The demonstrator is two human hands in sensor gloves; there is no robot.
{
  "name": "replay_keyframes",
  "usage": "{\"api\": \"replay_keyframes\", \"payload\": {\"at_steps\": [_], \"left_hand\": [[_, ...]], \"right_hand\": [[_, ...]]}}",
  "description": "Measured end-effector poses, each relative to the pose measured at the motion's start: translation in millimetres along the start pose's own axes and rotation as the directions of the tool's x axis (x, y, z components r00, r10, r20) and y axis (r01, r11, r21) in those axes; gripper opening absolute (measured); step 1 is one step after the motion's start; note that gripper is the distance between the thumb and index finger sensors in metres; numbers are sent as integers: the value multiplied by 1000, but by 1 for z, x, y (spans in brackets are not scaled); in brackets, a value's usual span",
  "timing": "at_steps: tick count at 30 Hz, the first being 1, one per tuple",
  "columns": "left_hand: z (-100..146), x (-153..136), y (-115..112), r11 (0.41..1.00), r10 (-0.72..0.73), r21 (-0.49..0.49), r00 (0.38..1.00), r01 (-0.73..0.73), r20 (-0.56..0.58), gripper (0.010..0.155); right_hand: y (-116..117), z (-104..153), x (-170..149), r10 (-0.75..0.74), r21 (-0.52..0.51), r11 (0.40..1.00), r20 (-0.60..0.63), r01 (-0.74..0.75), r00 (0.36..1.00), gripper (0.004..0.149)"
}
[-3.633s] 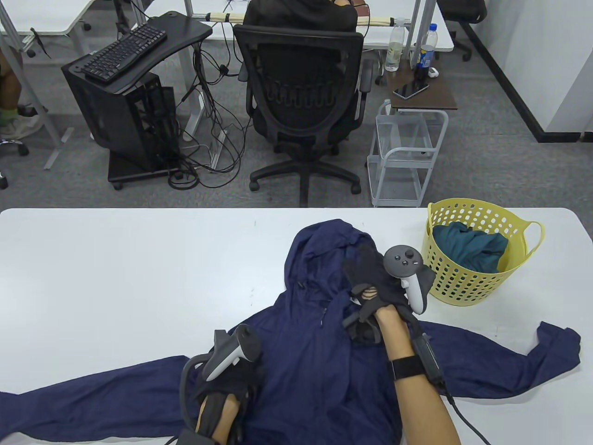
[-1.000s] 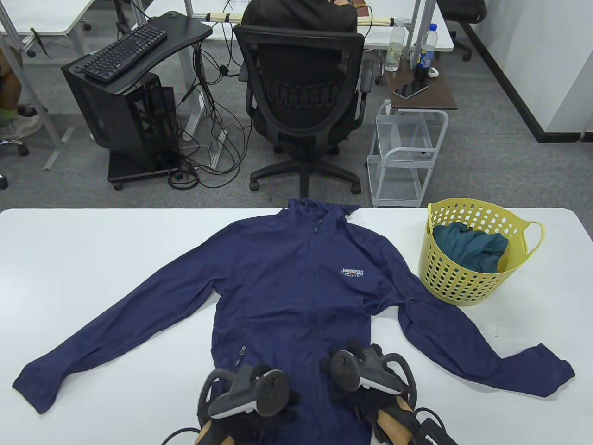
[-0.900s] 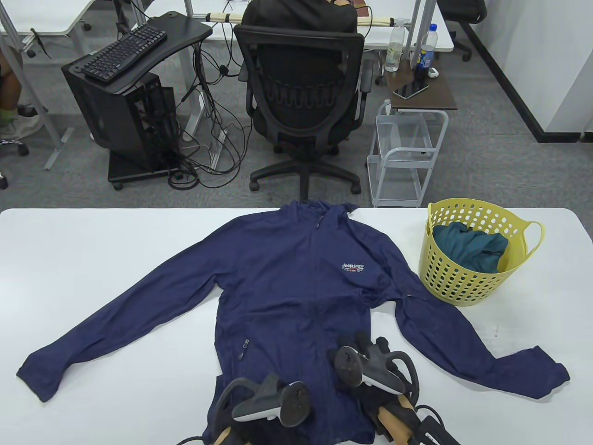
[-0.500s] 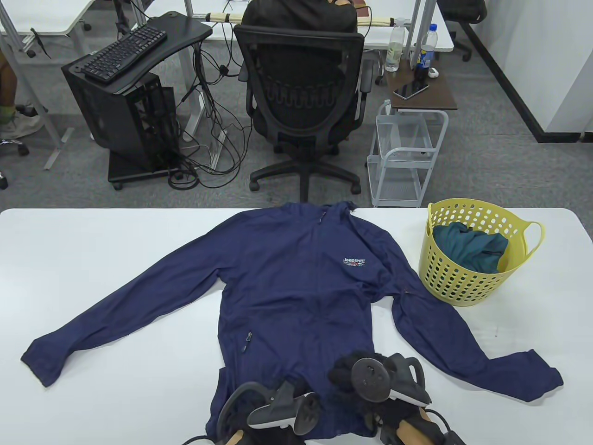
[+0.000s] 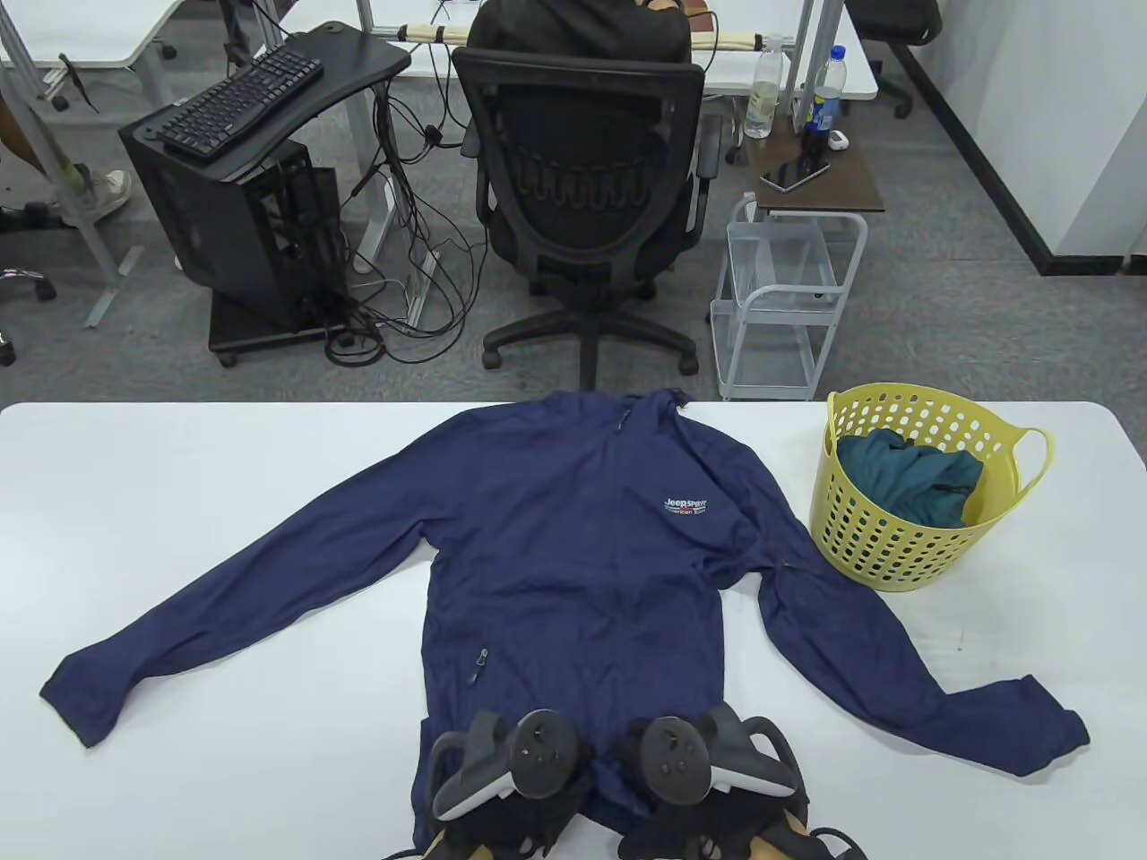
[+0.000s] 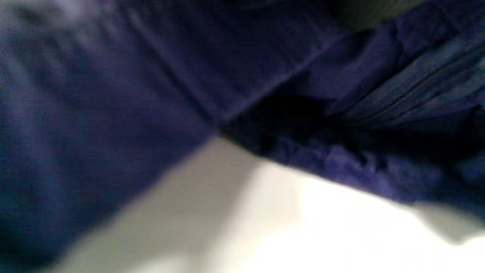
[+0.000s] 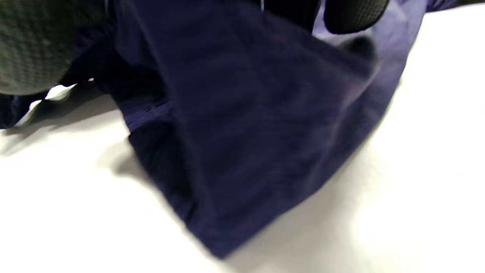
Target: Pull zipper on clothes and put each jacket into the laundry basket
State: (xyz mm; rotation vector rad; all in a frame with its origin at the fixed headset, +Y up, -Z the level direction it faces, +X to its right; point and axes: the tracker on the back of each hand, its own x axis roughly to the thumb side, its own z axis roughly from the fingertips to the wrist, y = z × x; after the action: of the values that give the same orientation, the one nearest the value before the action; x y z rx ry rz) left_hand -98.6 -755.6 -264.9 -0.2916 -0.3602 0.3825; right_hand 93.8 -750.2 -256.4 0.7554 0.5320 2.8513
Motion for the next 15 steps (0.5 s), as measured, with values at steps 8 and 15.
{"api": "replay_keyframes", "payload": {"at_steps": [8, 15], "left_hand": [[7, 2, 1, 998, 35, 54, 999, -34, -23, 82], [21, 12, 23, 898, -270, 281, 928, 339, -257, 47]], "right_hand": [[-17, 9, -1, -125, -344, 933, -33, 107, 992, 45], [-22, 13, -5, 13, -379, 922, -164, -75, 986, 42]]}}
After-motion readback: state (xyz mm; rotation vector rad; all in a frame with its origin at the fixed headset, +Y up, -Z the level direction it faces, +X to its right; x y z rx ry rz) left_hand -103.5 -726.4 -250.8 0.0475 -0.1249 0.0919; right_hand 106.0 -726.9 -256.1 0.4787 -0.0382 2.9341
